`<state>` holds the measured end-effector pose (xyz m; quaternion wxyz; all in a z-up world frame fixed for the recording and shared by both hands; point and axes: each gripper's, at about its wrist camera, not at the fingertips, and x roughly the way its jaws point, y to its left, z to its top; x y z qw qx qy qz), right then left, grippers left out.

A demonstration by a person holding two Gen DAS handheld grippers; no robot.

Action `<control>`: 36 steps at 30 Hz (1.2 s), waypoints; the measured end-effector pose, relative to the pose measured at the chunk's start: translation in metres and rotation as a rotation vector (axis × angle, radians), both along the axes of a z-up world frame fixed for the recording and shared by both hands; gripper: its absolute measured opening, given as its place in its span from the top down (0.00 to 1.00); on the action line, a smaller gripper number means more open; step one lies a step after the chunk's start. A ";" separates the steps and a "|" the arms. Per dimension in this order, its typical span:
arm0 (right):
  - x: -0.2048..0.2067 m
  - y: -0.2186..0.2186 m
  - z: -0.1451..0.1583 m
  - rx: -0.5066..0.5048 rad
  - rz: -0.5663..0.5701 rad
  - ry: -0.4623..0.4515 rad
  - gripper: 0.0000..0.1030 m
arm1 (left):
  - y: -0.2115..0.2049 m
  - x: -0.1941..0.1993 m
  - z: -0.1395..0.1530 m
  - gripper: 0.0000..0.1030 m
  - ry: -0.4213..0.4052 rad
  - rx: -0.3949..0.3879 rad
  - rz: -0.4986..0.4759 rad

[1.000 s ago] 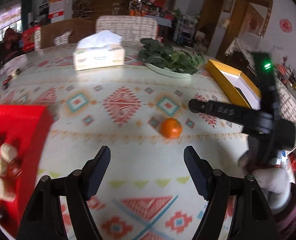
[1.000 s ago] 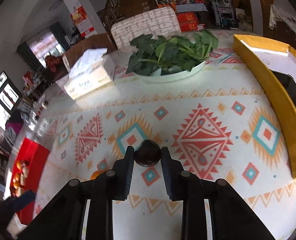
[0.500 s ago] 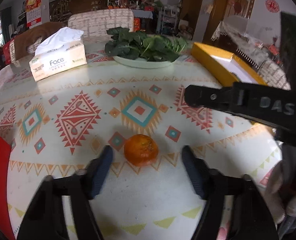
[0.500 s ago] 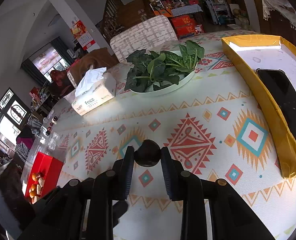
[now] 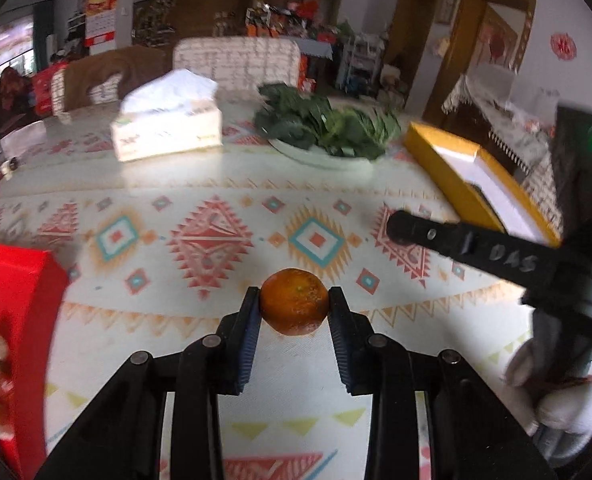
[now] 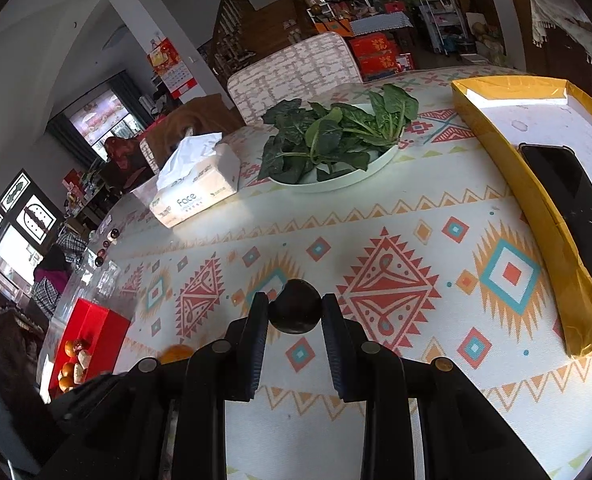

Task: Organize fruits
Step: 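Carry the orange and date over the red tray and open both grippers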

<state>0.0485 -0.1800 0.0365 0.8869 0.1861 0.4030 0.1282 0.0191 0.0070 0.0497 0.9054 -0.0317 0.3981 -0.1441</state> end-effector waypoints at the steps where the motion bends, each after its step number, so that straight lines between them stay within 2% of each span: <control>1: -0.001 0.002 0.000 0.000 0.005 -0.002 0.71 | 0.005 -0.004 0.003 0.68 -0.007 -0.006 0.009; 7: -0.007 0.015 0.002 -0.013 0.038 -0.020 0.71 | 0.055 -0.037 0.023 0.68 -0.052 -0.020 0.130; 12: -0.016 0.034 0.006 -0.038 0.076 -0.048 0.71 | 0.125 -0.073 0.036 0.68 -0.098 -0.039 0.297; 18: -0.026 0.071 0.005 -0.111 0.150 -0.061 0.71 | 0.204 -0.102 0.035 0.68 -0.103 -0.056 0.463; 22: -0.042 0.104 0.009 -0.116 0.216 -0.053 0.71 | 0.250 -0.116 0.028 0.68 -0.088 -0.084 0.538; 28: -0.060 0.173 0.029 -0.117 0.351 -0.069 0.71 | 0.285 -0.110 0.028 0.68 -0.075 -0.128 0.545; 31: -0.067 0.212 0.035 -0.101 0.427 -0.065 0.71 | 0.293 -0.096 0.029 0.68 -0.067 -0.102 0.527; 36: -0.087 0.277 0.031 -0.097 0.574 -0.048 0.71 | 0.309 -0.062 0.016 0.68 0.013 -0.112 0.484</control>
